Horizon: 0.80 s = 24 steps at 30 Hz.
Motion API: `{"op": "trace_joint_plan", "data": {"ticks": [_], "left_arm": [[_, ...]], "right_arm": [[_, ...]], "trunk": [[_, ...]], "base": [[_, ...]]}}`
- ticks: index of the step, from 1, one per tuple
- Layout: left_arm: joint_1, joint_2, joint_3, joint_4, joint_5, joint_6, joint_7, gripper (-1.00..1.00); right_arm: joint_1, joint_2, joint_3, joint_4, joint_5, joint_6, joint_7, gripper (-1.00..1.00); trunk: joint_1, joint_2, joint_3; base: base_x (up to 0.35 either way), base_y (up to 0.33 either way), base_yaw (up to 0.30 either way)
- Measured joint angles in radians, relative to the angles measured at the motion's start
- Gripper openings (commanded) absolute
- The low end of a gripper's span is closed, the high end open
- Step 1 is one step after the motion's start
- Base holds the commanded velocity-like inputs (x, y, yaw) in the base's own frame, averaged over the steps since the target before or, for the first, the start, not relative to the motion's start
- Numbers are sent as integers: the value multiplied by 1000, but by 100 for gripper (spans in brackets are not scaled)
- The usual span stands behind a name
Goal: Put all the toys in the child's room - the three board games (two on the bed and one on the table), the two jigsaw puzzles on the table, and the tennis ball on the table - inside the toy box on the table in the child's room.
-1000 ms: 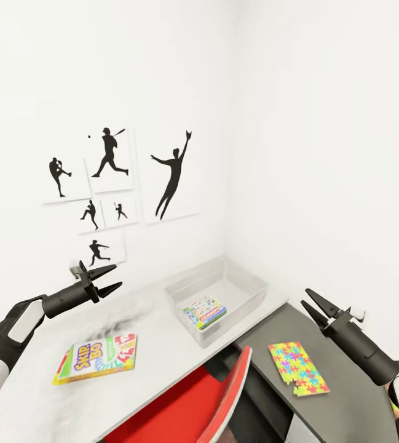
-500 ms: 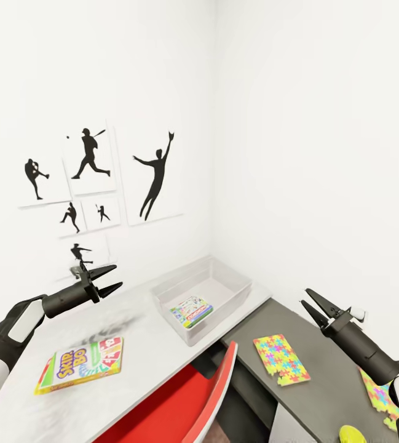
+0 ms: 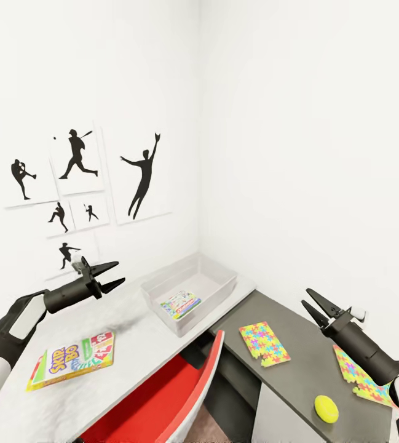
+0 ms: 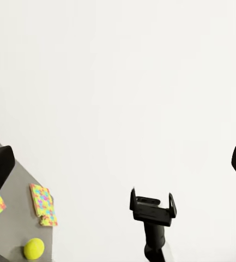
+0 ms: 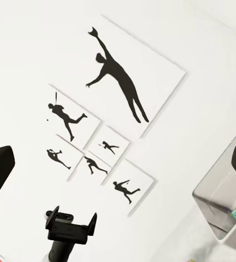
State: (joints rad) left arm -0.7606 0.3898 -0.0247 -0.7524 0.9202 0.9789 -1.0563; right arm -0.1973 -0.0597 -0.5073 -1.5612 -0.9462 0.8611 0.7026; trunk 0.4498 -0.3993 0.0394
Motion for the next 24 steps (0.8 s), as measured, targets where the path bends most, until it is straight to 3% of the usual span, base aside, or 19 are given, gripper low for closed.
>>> {"op": "trace_joint_plan", "data": {"ticks": [24], "left_arm": [[0,-2,0,-5,-2,2,1,100]], "right_arm": [[0,-1,-21,30,-3,-1,1,100]], "trunk": [[0,0,-29]], "base": [[-10,0,-124]]}}
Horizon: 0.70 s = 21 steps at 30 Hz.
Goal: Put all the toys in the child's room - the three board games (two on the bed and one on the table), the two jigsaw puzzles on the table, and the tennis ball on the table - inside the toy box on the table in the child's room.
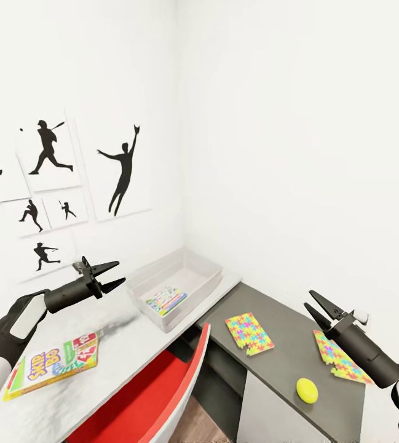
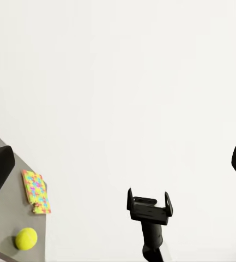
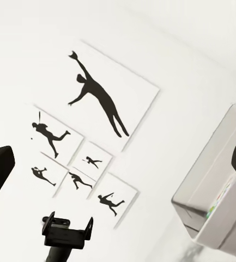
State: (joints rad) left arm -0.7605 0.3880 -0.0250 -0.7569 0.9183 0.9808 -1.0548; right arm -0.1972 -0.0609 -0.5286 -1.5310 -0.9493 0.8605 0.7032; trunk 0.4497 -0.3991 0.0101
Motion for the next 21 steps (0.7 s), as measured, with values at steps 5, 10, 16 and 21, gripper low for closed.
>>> {"op": "trace_joint_plan", "data": {"ticks": [5,10,16,21], "left_arm": [[0,-1,0,0,0,0,0,100],[0,-1,0,0,0,0,0,100],[0,-1,0,0,0,0,0,100],[0,0,-1,0,-1,0,0,100]], "right_arm": [[0,-1,-2,22,-1,-1,2,100],[0,0,-6,40,-1,-1,2,100],[0,-1,-9,47,-1,-1,2,100],[0,-1,-9,49,-1,-1,1,100]], "trunk": [[0,0,-7],[0,0,-13],[0,1,-21],[0,1,-27]], "base": [[-38,0,-134],[-238,0,-134],[-172,0,-134],[-33,0,-134]]}}
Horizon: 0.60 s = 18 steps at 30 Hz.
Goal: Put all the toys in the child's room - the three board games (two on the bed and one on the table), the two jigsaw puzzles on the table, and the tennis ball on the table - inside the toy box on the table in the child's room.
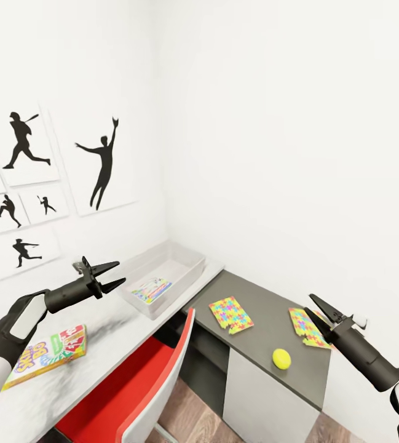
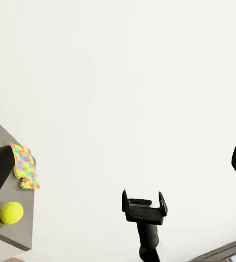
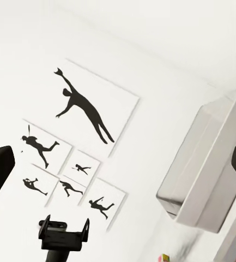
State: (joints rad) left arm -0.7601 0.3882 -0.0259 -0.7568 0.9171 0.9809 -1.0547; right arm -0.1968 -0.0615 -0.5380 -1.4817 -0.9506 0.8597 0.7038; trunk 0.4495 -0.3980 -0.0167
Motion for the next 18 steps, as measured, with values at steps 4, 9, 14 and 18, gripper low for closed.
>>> {"op": "trace_joint_plan", "data": {"ticks": [4,9,14,18], "left_arm": [[0,0,0,0,0,0,0,100],[0,0,0,0,0,0,0,100],[0,0,0,0,0,0,0,100],[0,0,1,0,0,0,0,100]], "right_arm": [[0,-1,-3,1,0,0,1,100],[0,1,-8,1,0,0,0,100],[0,0,-11,1,0,0,1,100],[0,2,-10,1,0,-1,1,100]], "trunk": [[0,0,-5],[0,1,-11],[0,0,-18],[0,0,-23]], "base": [[-8,0,-134],[-2,0,-136],[0,0,-139],[0,0,-141]]}}
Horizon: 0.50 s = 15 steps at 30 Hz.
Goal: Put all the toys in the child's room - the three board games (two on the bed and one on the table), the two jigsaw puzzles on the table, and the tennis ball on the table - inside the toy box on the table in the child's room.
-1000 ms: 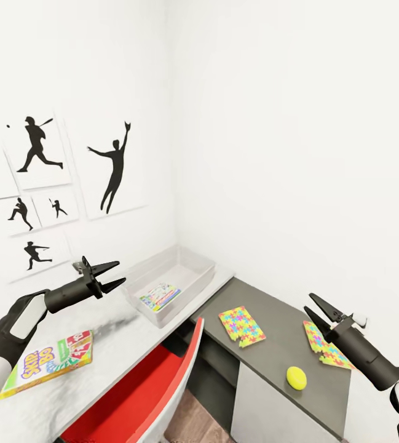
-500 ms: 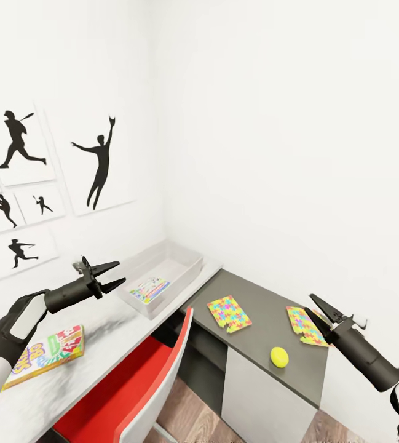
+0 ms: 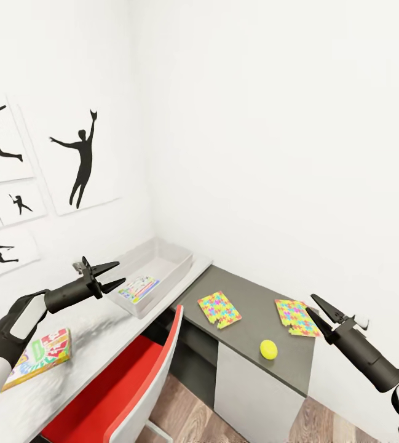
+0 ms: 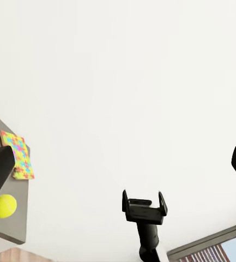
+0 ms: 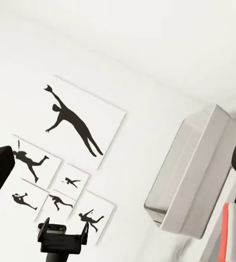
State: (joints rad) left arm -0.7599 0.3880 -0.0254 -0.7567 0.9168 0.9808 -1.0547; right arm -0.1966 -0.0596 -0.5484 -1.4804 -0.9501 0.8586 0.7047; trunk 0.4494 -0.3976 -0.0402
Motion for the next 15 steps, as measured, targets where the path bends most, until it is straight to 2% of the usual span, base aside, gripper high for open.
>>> {"op": "trace_joint_plan", "data": {"ticks": [15], "left_arm": [[0,0,0,0,0,-2,0,100]], "right_arm": [[0,3,0,0,0,0,1,100]], "trunk": [[0,0,-20]], "base": [[0,0,-146]]}}
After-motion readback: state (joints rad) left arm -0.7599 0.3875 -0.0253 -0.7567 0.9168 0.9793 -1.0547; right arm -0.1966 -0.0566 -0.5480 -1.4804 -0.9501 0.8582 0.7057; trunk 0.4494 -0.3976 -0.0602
